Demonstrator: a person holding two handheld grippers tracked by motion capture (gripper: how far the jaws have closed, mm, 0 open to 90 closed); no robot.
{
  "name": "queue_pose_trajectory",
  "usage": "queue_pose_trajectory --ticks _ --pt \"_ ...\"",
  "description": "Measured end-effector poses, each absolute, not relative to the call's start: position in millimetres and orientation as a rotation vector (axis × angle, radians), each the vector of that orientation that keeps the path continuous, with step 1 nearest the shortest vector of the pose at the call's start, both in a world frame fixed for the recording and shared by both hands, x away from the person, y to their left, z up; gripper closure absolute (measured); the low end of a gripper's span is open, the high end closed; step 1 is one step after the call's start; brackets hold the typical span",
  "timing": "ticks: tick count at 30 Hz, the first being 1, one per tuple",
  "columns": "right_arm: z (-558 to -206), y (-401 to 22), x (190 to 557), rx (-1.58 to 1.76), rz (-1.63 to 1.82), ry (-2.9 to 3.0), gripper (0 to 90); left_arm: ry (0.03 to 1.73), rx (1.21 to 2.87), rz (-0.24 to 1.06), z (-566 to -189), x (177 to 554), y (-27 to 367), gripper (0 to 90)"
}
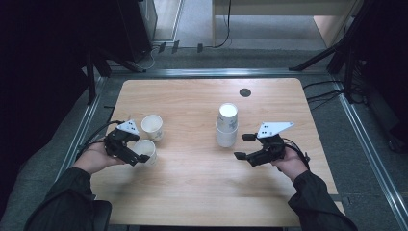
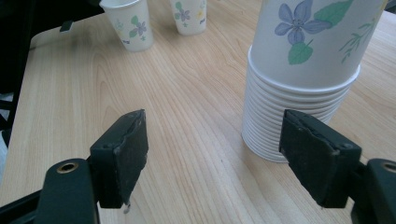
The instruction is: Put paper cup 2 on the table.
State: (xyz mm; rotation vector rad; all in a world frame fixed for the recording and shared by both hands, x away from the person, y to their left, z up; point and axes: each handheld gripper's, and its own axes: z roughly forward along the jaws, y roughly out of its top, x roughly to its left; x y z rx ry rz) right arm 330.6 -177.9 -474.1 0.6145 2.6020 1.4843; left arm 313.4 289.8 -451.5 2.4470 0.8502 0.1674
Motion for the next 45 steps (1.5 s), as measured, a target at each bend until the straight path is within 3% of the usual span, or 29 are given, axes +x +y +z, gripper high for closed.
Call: queue_pose_trajectory --ticks 10,18,45 --pt "-474 -177 331 0.615 1.483 2.603 24.1 0.846 2.322 0.188 -420 313 297 8.2" --pt "-474 -177 331 0.611 1.48 2.603 24.1 0.805 2.233 0.177 -405 316 275 8.2" --pt "-471 -174 325 0.571 1.495 2.598 24.1 0.732 2.149 0.103 -420 316 200 8.3"
